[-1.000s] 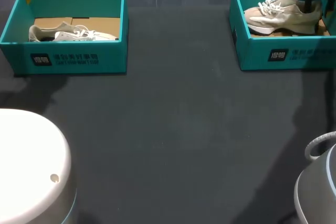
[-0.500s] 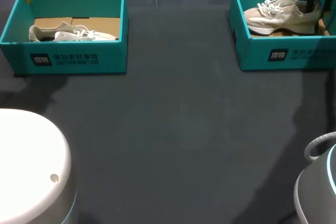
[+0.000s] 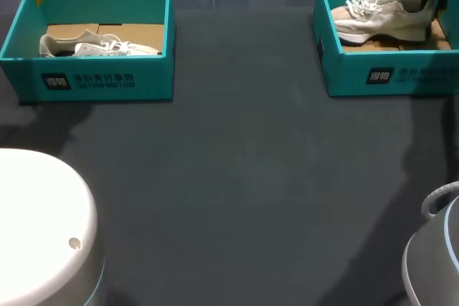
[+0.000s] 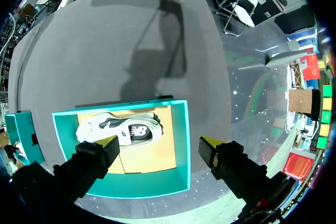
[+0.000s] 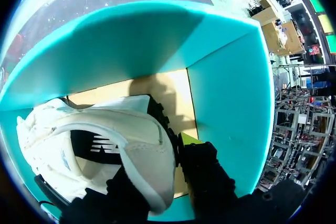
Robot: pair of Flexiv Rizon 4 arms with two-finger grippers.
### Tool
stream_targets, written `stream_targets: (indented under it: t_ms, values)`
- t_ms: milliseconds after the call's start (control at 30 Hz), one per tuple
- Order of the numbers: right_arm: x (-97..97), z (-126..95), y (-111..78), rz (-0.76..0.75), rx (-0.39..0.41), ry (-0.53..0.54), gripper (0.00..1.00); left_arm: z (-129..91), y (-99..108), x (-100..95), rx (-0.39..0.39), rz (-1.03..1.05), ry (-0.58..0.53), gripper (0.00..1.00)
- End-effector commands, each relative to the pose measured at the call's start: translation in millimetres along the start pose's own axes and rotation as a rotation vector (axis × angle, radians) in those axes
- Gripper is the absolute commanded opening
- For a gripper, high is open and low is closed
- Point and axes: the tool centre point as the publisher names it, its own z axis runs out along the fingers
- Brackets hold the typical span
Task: Take the shoe out of the shoebox, open the shoe tongue, remove and reinsert the insole, then place the shoe into the shoebox
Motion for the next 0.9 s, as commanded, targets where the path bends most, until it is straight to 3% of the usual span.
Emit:
stream_targets:
  t_ms: [33, 400, 900]
  values:
    - [-4.9, -26.4, -12.7, 0.005, -0.031, -0.018, 0.0, -0.5, -0.6, 0.2, -0.001, 0.001, 0.002, 1.0]
    - [-27.6, -73.5, -6.9, -0.021, -0.073, -0.063, 0.0, -0.5, -0.6, 0.2, -0.001, 0.001, 0.002, 1.0]
    - [-45.9, -111.5, -4.6, -0.056, -0.112, -0.129, 0.0, -0.5, -0.6, 0.2, -0.001, 0.001, 0.002, 1.0]
